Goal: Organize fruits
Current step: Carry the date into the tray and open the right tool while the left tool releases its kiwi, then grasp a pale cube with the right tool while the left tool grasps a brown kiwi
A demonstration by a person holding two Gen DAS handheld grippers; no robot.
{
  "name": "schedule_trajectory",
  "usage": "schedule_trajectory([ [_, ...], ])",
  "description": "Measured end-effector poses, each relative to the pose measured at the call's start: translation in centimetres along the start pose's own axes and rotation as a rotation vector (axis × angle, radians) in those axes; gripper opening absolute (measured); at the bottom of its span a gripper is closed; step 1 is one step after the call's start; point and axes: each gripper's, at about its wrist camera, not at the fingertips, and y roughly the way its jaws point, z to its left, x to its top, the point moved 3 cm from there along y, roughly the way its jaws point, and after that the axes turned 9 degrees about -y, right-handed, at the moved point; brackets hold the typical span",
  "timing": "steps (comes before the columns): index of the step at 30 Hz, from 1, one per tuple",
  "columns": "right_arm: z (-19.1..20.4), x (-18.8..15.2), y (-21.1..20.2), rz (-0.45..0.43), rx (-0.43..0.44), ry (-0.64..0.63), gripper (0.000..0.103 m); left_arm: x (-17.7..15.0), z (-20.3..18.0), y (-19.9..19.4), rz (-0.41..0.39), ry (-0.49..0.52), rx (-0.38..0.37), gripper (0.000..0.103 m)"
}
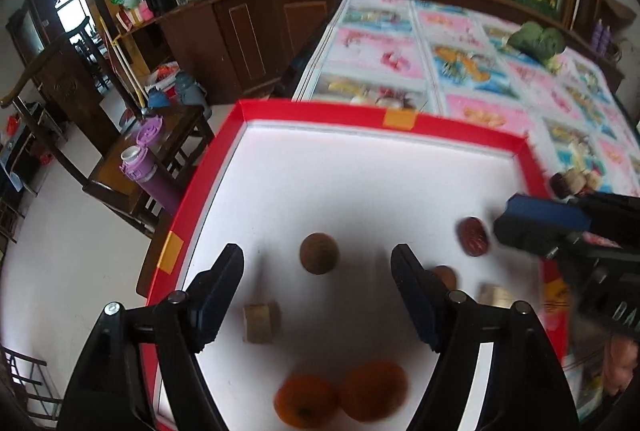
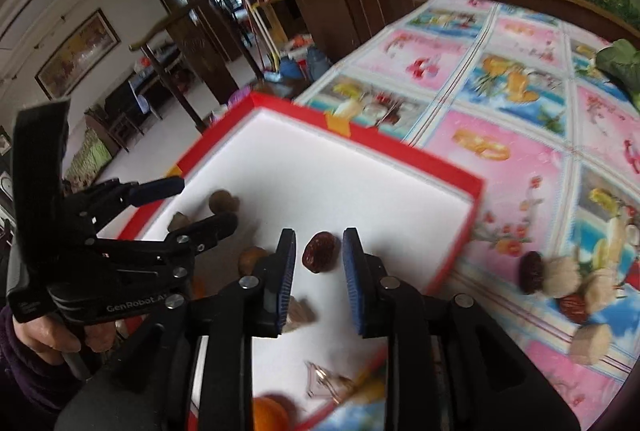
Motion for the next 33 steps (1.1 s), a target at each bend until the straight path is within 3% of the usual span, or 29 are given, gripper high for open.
schedule_trajectory([
  [4, -2.2, -1.3, -4.6, -0.103, -0.066, 0.011, 0.047, -0.2, -1.7, -2.2, -0.045, 0.002, -0.031, 0.078],
  [9, -6.4, -4.3, -10.1, -0.181, -0.19, 0.029, 0.052, -1.4, -6.3, -4.2, -0.06, 0.06, -0.132, 0.08],
  [11, -8.5, -5.0, -11.0, -0.181, -0.208, 0.07, 0.052, -1.8, -7.8, -4.6, -0.057, 0.082, -0.161, 0.081],
  [13, -10.5, -4.9, -10.6, -0.149, -0.173, 0.124, 0.052, -2.1, -9.4, -4.7, -0.045, 0.102, -0.19, 0.081],
  [17, -12.5, -3.2, -7.4, -0.056, -0.202, 0.116, 0.052, -2.5, -11.3, -5.2, -0.037, 0.101, -0.217, 0.081],
  [20, -12.7, -2.5, -4.9, 0.003, -0.205, 0.109, 0.046, -3.2, -11.8, -5.4, -0.015, 0.098, -0.233, 0.081],
  [22, -12.5, -2.4, -3.3, 0.046, -0.227, 0.095, 0.035, -3.7, -12.0, -5.4, -0.001, 0.106, -0.227, 0.081],
  [25, -12.0, -2.9, -3.2, 0.058, -0.267, 0.058, 0.031, -3.8, -12.0, -5.5, 0.002, 0.1, -0.22, 0.081],
  [28, -11.4, -4.2, -4.5, 0.068, -0.227, 0.024, 0.024, -3.7, -11.7, -5.7, 0.0, 0.086, -0.22, 0.081],
  [33, -9.8, -8.8, -8.4, 0.088, -0.118, -0.062, 0.024, -3.9, -12.3, -5.5, 0.008, 0.1, -0.227, 0.081],
])
